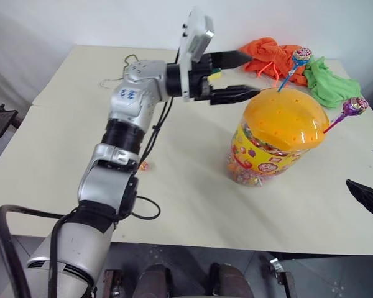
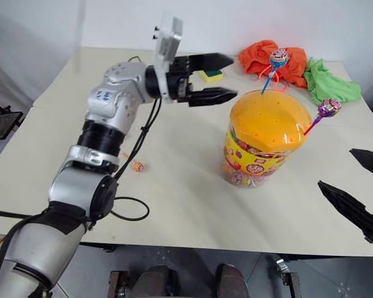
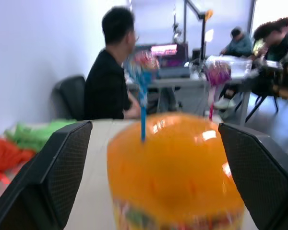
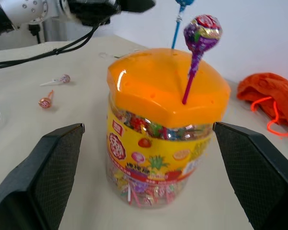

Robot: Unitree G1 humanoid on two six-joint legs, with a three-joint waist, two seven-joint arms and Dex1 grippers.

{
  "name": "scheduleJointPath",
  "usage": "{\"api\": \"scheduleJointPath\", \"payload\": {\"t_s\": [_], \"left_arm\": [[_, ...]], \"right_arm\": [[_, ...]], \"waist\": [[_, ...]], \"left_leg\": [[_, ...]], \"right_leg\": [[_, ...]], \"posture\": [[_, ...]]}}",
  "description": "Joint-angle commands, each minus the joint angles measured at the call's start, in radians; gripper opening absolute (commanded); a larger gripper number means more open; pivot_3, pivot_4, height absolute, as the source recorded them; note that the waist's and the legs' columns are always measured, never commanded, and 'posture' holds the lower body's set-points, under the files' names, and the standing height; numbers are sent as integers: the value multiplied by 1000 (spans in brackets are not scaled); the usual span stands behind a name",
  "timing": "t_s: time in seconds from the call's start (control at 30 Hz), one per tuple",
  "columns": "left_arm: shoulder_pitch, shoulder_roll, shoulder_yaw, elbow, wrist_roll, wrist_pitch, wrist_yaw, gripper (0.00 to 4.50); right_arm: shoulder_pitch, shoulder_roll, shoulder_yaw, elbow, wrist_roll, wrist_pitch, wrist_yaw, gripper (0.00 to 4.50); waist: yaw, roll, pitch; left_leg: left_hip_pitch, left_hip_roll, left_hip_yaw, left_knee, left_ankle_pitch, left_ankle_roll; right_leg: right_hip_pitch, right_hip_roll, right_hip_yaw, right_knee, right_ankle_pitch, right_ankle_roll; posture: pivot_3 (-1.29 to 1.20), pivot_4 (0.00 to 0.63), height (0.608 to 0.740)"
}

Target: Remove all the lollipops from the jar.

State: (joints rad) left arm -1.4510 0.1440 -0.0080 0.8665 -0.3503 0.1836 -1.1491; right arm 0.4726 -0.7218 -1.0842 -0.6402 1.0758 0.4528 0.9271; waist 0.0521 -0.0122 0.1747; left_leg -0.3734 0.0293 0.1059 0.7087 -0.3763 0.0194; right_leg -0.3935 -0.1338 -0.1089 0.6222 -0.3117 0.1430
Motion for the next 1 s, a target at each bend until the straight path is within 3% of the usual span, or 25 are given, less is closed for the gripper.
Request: {"api": "scheduleJointPath", "payload": {"t_s": [0.03, 0.2, 0.3, 0.7, 1.0], "left_arm": [[-104, -59, -1, 160, 53, -84, 25, 4475], [-198, -140, 22, 318, 95, -116, 70, 4475], [-222, -160, 40, 348, 102, -119, 71, 3868], [-302, -162, 108, 359, 101, -80, 73, 12], [-390, -83, 146, 345, 111, -39, 131, 12]], "right_arm": [[39, 42, -58, -60, 20, -39, -20, 4500], [92, 91, -77, -104, 31, -71, -44, 4500], [121, 112, -85, -126, 40, -91, -57, 4500], [182, 137, -93, -156, 81, -158, -110, 4500], [117, 66, -72, -114, 120, -162, -149, 4500]], "waist": [[0, 0, 0], [2, 0, 0], [0, 0, 0], [1, 0, 0], [-2, 0, 0]], "left_leg": [[0, 0, 1, 0, 0, 0], [0, 0, 0, 0, 0, 1], [0, 0, 0, -1, 0, 1], [0, 0, 0, -2, 0, 1], [0, 0, 1, -3, 0, 1]], "right_leg": [[0, 0, 0, 0, 0, 0], [0, 0, 0, -2, 0, 0], [0, 0, 0, -2, 0, 0], [0, 0, 0, -2, 0, 0], [0, 0, 1, -3, 0, 0]], "posture": [[0, 150, 740], [0, 150, 740], [0, 150, 740], [0, 150, 740], [0, 150, 740]]}}
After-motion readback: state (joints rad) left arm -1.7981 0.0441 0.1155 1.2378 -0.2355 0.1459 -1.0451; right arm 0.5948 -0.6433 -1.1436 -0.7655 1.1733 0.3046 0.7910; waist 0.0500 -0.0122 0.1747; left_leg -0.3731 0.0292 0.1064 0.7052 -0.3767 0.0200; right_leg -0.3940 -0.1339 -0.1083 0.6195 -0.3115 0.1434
